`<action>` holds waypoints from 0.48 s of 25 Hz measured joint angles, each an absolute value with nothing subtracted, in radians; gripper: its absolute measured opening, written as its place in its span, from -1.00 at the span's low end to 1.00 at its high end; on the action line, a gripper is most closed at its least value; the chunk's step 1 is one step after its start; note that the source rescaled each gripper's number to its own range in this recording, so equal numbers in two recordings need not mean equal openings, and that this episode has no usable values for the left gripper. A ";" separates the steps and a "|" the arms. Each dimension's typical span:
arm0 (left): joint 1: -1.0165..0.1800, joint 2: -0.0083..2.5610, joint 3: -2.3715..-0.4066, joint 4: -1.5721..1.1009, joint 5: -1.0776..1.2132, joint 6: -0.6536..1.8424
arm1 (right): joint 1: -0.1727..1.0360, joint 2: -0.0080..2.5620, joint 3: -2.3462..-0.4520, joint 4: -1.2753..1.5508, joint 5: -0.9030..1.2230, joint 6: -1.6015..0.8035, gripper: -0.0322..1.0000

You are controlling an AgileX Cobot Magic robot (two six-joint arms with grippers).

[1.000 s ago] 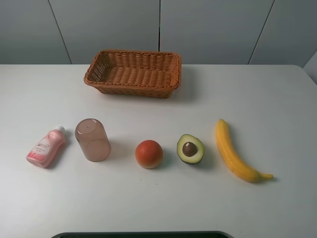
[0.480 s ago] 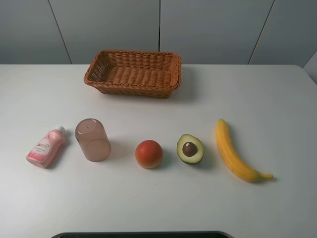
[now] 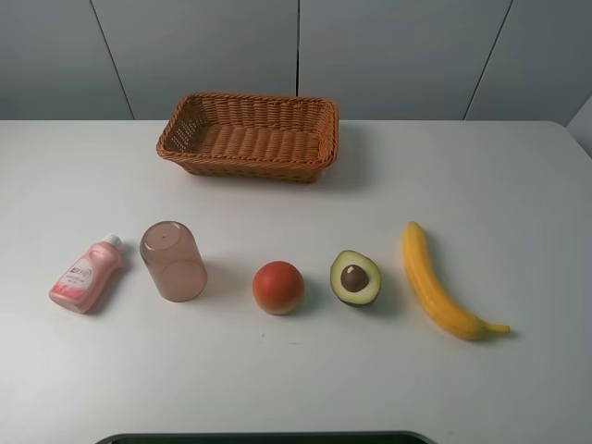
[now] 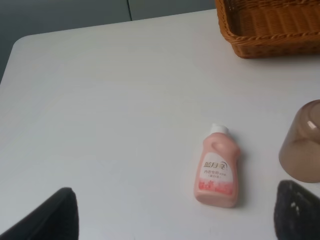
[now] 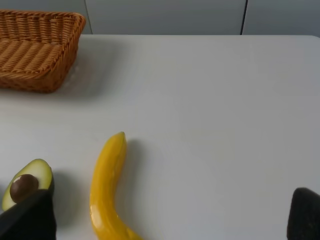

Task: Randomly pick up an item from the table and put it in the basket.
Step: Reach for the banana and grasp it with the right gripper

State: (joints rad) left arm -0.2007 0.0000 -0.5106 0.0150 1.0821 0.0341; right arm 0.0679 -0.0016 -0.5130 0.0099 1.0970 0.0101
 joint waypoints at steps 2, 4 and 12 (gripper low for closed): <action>-0.201 0.000 -0.511 0.015 1.082 0.034 | 0.068 -0.002 -0.513 0.010 1.097 0.010 1.00; -0.201 0.000 -0.511 0.015 1.082 0.034 | 0.068 -0.002 -0.513 0.010 1.097 0.010 1.00; -0.201 0.000 -0.511 0.015 1.082 0.034 | 0.068 -0.002 -0.513 0.010 1.097 0.010 1.00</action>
